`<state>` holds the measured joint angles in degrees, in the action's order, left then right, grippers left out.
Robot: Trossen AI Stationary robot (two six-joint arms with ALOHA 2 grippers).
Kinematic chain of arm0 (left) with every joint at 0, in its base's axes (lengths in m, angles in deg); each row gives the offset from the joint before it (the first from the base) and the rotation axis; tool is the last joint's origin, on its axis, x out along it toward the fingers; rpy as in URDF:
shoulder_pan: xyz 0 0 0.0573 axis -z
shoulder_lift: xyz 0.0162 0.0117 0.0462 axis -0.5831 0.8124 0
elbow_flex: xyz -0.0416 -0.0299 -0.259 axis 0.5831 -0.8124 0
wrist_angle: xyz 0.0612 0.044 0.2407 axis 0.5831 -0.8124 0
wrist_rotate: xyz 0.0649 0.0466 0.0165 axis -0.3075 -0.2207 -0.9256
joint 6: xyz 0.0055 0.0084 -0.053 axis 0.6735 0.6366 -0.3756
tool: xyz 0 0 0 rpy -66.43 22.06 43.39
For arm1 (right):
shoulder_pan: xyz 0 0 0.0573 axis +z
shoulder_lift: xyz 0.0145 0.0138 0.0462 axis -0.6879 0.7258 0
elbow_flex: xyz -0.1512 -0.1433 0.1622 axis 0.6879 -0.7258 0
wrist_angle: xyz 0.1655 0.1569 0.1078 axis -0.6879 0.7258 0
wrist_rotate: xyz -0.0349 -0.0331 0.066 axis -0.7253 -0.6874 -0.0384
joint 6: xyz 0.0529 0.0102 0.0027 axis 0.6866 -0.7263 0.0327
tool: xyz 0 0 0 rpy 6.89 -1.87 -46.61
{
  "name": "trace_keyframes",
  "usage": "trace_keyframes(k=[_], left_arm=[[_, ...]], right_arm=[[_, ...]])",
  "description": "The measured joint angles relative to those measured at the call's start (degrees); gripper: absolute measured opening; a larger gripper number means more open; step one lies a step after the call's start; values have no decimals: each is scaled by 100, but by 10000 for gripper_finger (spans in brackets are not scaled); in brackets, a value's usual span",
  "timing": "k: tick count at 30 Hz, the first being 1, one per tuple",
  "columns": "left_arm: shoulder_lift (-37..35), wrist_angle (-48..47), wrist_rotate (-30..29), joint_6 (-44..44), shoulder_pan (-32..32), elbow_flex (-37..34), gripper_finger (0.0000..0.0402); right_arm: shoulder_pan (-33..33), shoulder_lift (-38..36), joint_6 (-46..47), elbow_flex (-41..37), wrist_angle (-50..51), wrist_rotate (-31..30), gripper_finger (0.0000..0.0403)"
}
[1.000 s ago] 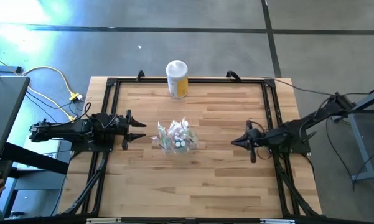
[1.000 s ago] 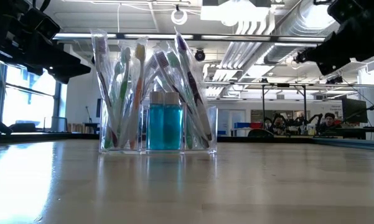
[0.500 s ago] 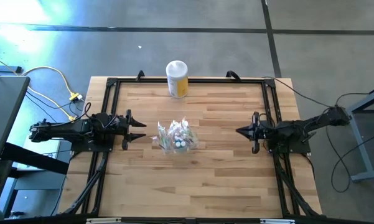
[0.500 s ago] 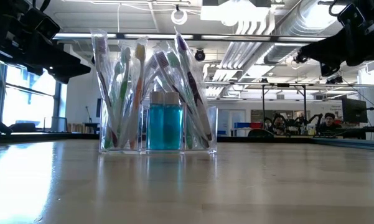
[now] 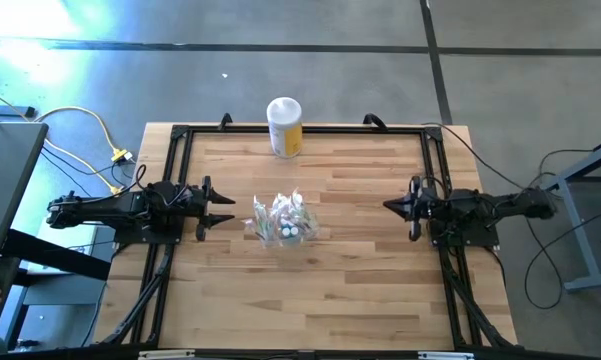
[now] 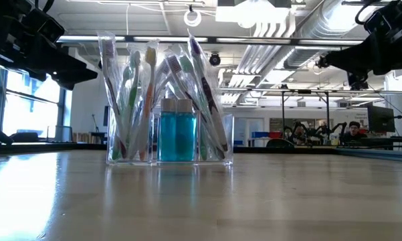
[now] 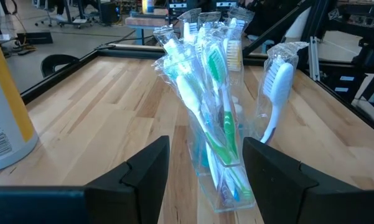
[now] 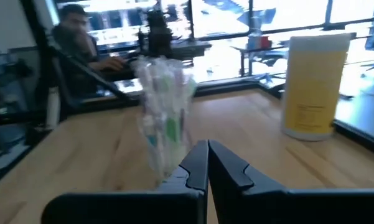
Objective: Pick & Place toothbrushing station
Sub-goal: Return to Home Position
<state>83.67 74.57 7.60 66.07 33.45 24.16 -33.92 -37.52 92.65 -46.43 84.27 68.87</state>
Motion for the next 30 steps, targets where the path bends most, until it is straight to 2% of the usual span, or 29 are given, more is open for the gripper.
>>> trace_keyframes(k=[4,9,20,30], left_arm=[[0,0,0,0,-1,0,200],[0,0,0,0,0,0,200],[0,0,0,0,-2,0,200],[0,0,0,0,0,0,200]], right_arm=[[-143,8,65,-21,-7,711,2],[-252,22,39,-253,-593,1356,2],[-298,83,-11,-255,-598,1181,2],[-298,645,-188,-258,-578,1209,2]])
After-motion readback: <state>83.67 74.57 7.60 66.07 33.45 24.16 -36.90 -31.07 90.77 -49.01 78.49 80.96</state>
